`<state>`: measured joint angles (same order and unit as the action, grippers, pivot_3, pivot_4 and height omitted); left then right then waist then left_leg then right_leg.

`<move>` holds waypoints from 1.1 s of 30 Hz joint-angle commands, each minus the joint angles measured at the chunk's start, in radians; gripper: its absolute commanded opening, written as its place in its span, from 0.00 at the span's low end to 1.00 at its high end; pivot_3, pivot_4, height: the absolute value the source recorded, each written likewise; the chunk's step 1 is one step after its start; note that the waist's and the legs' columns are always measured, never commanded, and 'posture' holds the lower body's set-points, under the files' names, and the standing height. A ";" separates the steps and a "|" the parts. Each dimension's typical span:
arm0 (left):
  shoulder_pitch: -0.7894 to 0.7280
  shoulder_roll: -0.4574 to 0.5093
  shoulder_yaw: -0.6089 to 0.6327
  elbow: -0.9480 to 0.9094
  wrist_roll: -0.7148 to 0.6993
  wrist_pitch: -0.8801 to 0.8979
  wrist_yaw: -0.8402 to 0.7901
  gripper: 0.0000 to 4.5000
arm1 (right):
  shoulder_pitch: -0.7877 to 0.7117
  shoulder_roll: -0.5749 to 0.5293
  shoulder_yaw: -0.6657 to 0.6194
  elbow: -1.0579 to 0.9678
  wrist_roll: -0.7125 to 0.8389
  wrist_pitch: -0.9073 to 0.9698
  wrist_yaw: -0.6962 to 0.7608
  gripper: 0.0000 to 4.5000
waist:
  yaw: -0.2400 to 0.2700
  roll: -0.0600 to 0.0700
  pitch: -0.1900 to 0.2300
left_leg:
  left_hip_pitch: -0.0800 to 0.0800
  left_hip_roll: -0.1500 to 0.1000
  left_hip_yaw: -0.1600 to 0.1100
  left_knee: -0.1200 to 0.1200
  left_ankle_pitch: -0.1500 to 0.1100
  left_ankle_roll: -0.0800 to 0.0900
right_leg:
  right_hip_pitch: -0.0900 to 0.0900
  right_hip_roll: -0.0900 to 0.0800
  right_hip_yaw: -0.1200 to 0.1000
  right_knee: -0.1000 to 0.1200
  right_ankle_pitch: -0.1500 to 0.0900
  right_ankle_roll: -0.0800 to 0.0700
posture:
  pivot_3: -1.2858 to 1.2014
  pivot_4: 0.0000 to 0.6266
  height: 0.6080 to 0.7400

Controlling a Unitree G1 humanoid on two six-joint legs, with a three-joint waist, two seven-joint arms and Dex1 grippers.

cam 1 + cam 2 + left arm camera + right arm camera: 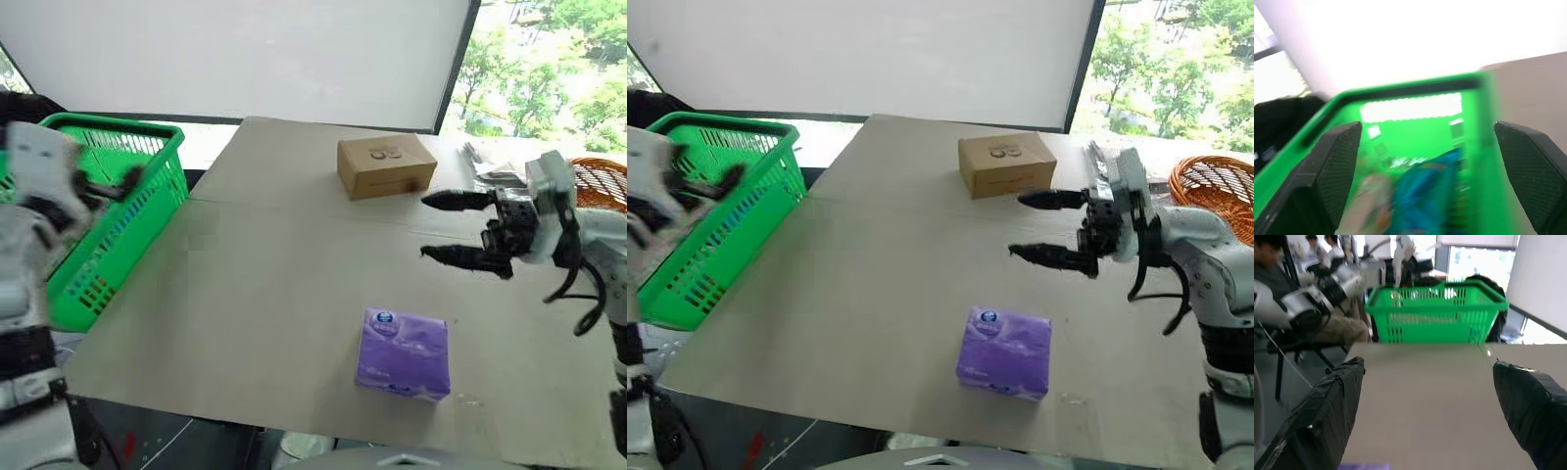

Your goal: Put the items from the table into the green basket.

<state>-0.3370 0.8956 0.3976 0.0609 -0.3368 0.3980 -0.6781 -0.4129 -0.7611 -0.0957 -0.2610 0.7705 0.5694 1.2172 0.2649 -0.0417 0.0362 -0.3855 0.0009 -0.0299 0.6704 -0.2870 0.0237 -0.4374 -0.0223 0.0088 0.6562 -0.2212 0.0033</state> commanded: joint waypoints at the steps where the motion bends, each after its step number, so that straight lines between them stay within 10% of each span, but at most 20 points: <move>1: 0.091 0.018 -0.098 -0.260 -0.159 0.090 -0.219 0.98 | 0.076 -0.061 0.015 -0.069 -0.081 -0.067 0.041 1.00 | -0.028 0.003 -0.001 | 0.001 0.000 0.003 0.000 -0.001 0.001 | 0.000 0.000 0.001 0.000 0.000 0.000 | 0.57 0.00 1.00; 11: 0.243 0.141 -0.091 -0.488 -0.364 0.191 -0.509 0.98 | 0.178 0.054 0.244 -0.041 -0.301 -0.031 -0.162 1.00 | -0.198 0.020 0.009 | 0.024 0.008 0.010 0.000 -0.001 0.002 | 0.018 0.022 0.005 0.005 -0.006 -0.002 | 0.57 0.00 1.00; 23: 0.346 0.142 -0.047 -0.621 -0.405 0.270 -0.437 0.98 | 0.040 0.103 0.386 0.059 -0.207 0.354 -0.089 1.00 | -0.224 0.023 0.015 | 0.039 0.009 0.015 -0.002 -0.001 0.002 | 0.027 0.023 0.012 0.004 -0.006 -0.001 | 0.59 0.01 1.00; 33: 0.449 0.160 0.005 -0.679 -0.411 0.297 -0.440 1.00 | -0.026 0.120 0.450 0.107 -0.220 0.375 -0.029 0.13 | -0.213 0.024 0.018 | 0.039 0.009 0.015 -0.002 -0.001 0.002 | 0.026 0.023 0.011 0.005 -0.007 -0.001 | 0.60 0.01 1.00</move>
<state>0.1178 1.0408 0.3656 -0.5879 -0.7327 0.6943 -1.1170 -0.4237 -0.6285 0.3417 -0.1462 0.5570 0.9573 1.1703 0.0523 -0.0174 0.0541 -0.3469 0.0104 -0.0152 0.6682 -0.2877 0.0260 -0.4116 0.0003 0.0201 0.6606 -0.2277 0.0024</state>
